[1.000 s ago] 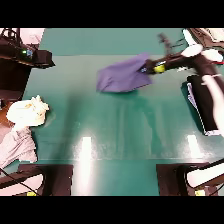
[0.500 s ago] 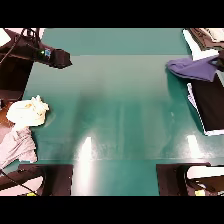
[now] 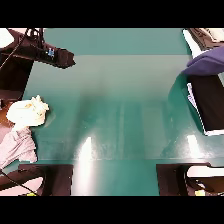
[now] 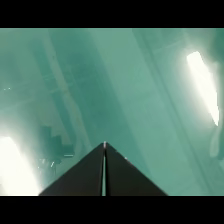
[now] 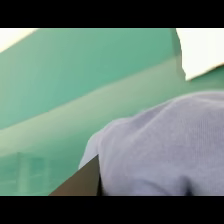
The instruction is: Fold the shirts.
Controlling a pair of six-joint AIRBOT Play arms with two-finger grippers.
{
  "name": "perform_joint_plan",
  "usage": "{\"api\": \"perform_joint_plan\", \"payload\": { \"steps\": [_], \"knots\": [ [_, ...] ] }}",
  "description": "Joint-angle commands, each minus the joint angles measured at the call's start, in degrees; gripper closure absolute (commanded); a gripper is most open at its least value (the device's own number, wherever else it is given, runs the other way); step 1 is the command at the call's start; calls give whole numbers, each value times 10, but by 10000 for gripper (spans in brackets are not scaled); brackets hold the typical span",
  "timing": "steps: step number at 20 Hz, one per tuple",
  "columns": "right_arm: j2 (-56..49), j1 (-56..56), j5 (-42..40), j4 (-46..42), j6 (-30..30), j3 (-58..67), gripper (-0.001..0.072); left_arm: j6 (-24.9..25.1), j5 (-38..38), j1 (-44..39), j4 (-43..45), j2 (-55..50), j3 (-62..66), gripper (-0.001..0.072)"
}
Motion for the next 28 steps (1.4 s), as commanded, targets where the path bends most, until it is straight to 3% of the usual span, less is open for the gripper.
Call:
{"api": "perform_joint_plan", "payload": {
  "steps": [1,6,12,14,15,16,17,19,22,24,26,27,28],
  "knots": [
    [35,-9,23,-59,9,23,698,2,0,-1,0,0,0,684],
    [87,-34,64,-112,45,-25,697,3,-3,-1,3,0,0,685],
    [165,-90,147,-232,105,-168,694,7,-3,-1,9,0,0,685],
    [192,-109,159,-286,124,-214,656,11,-3,-1,9,0,0,685],
    [206,-120,163,-313,128,-239,475,20,-4,-1,9,0,0,684],
    [220,-131,162,-333,130,-264,244,22,-4,-1,9,0,0,684],
    [231,-141,160,-339,133,-286,105,22,-4,-1,9,0,0,684],
    [252,-149,152,-339,168,-322,96,22,-5,-1,9,0,0,684],
    [282,-118,146,-275,173,-358,100,21,-5,-1,9,0,0,684],
    [300,-60,137,-223,172,-377,163,21,-30,-1,8,0,0,684],
    [309,18,129,-203,170,-388,163,21,-32,-1,8,0,0,684],
    [310,60,128,-205,166,-388,189,21,-29,-1,8,0,0,684],
    [311,105,123,-205,163,-387,352,21,-29,-1,8,0,0,684]
  ]
}}
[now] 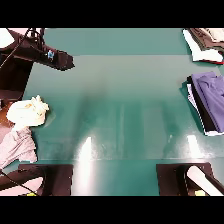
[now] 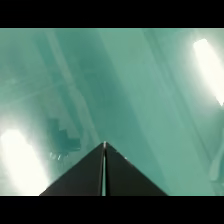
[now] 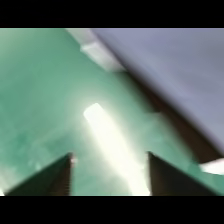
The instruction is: Fold the shirts.
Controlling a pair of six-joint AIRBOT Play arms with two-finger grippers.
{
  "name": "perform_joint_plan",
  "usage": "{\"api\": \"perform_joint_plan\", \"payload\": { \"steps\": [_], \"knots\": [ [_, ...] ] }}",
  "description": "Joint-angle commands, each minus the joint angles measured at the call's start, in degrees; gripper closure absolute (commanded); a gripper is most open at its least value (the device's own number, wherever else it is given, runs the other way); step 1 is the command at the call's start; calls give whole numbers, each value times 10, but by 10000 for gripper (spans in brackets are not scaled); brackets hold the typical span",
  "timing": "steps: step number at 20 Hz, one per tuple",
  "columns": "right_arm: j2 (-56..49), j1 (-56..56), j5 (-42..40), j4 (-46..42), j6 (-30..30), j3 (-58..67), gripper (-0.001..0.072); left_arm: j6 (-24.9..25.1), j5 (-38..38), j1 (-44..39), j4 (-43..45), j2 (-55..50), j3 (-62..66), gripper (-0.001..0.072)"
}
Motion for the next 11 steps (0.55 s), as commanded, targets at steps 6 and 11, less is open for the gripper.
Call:
{"api": "perform_joint_plan", "payload": {
  "steps": [6,11],
  "knots": [
    [11,279,-44,19,-4,-12,693,0,-5,0,-1,0,0,684],
    [11,317,-41,20,-4,-12,693,0,-5,0,-1,0,0,684]
  ]
}}
